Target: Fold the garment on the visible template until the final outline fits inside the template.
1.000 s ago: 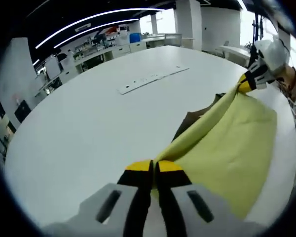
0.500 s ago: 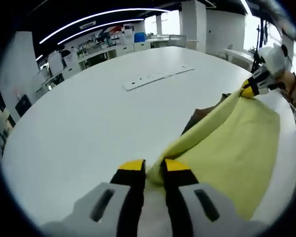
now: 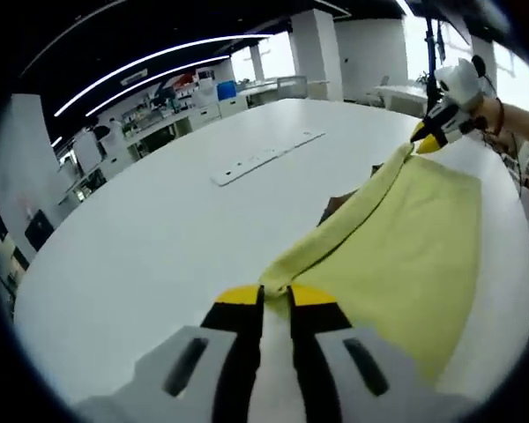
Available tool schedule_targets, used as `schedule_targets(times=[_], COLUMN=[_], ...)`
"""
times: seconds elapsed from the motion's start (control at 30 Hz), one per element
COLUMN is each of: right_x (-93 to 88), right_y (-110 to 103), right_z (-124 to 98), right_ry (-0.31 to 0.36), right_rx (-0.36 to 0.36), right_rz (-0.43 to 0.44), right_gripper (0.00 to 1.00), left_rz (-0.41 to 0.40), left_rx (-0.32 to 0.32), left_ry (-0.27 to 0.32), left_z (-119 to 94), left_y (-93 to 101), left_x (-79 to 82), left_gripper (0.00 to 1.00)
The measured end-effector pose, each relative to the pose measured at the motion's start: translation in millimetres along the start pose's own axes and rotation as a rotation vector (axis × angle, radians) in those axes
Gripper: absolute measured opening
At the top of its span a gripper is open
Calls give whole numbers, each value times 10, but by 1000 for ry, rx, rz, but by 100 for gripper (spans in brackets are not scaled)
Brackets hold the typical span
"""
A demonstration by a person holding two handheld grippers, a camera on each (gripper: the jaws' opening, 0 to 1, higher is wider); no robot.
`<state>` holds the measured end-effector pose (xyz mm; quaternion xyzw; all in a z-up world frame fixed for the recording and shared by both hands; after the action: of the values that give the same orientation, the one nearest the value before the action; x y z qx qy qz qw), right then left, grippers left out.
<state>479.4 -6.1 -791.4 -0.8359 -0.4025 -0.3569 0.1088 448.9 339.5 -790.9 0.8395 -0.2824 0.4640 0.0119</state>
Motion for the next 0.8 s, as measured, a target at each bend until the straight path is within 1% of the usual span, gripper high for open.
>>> schedule_targets(times=[0.1, 0.2, 0.27, 0.37, 0.43, 0.47, 0.53, 0.6, 0.67, 0.73, 0.8], right_x=[-24, -75, -81, -119, -108, -100, -97, -88, -100, -95, -90], right_y=[9, 46, 52, 99, 127, 138, 168, 202, 213, 215, 203], right_z=[127, 209, 257, 312, 288, 296, 325, 356, 372, 365, 365], right_ry=[-18, -27, -15, -31, -28, -24, -19, -7, -13, -11, -4], right_rx=[25, 28, 46, 42, 36, 35, 33, 30, 22, 21, 23], right_rz=[-54, -75, -83, -92, -90, -85, -65, -43, -42, -29, -11], right_gripper=[17, 17, 17, 16, 16, 15, 13, 11, 10, 6, 4], left_rz=[27, 74, 124, 156, 236, 256, 246, 271, 275, 295, 311], left_rx=[-8, -27, -25, -36, -20, -15, -17, 0, 6, 15, 22], left_ry=[6, -10, -31, -35, -55, -55, -45, -53, -58, -66, -69], left_z=[75, 128, 157, 184, 209, 221, 244, 271, 272, 278, 281], left_y=[2, 54, 48, 50, 10, 5, 29, -12, 3, 10, 48], left_x=[-19, -68, -131, -177, -221, -226, -187, -204, -190, -188, -150], left_gripper=[7, 7, 6, 7, 6, 5, 4, 3, 2, 1, 0])
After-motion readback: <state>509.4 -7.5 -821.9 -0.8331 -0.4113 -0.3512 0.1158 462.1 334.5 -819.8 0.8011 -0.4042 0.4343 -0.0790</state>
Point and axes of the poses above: the point that each gripper's makers call its tool centre point, and the gripper's own axes: z roughly forward along the fingers, y roughly to its right, x roughly out of its top, the point moved 3 cm from there along -z, roughly backward along the fingers, and after that the axes turned 7 degrees about x, right-handed, at the moved point
